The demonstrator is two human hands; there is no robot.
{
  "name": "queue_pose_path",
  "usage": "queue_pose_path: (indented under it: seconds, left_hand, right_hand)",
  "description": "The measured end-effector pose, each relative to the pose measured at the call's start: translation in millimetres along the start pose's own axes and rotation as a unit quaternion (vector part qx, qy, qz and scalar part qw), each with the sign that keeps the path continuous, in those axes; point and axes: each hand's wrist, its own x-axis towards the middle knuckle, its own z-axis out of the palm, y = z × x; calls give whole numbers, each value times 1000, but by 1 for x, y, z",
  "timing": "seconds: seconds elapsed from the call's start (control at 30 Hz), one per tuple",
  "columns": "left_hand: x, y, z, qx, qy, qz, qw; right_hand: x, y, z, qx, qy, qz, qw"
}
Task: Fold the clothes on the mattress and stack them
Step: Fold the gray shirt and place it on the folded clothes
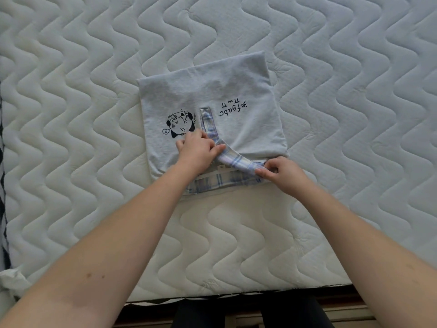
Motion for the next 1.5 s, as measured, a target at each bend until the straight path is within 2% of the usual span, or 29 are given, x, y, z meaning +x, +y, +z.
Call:
queue_pose_path:
  seconds: [0.17, 0.27, 0.33, 0.4, 0.5, 0.6, 0.73, 0.87, 0.93, 1.07, 1.2, 1.37, 1.43, 1.5]
  left_hand:
    - [-2, 12, 10, -40, 43, 3, 998]
    - [-8, 6, 11, -55, 79, 9, 995]
    - [-16, -3, 10, -82, 131, 0, 988]
    - [-29, -16, 11, -112, 194, -9, 975]
    - [-53, -40, 17, -148, 245, -28, 958]
    - [-76, -55, 26, -227, 192, -94, 950]
    - [-87, -67, 38, -276, 69, -187, 940]
    - [-91, -75, 39, -434, 45, -189, 880]
    - [-93, -78, 36, -463, 20, -156, 872]
    - [-93, -85, 29, -355, -73, -115, 925]
    - [-84, -87, 18, -208, -120, -80, 967]
    - [-73, -89, 8, -85, -126, -61, 986]
    - [-73, -88, 12, -64, -98, -64, 991]
    - [-76, -87, 18, -80, -54, -68, 993]
  right_hand:
    - [-7, 3, 0, -52, 1, 22, 998]
    - [-14, 2, 2, -42, 79, 15, 996]
    - [-17, -3, 6, -49, 143, -31, 988]
    - [-17, -15, 12, -58, 173, -88, 979]
    - [-6, -36, 22, -89, 145, -132, 977]
    - [7, -53, 32, -134, 78, -85, 984]
    - [15, -72, 46, -78, 127, -96, 984]
    - [26, -96, 58, -49, 55, -110, 991]
    - [34, -107, 59, -53, 14, -83, 995]
    - [53, -118, 59, -94, -91, -38, 991]
    - [63, -120, 55, -93, -127, -38, 987]
    - [64, -125, 51, -110, -108, -36, 987]
    - [59, -127, 52, -115, -81, -38, 989]
    - [51, -124, 51, -82, -20, -39, 996]
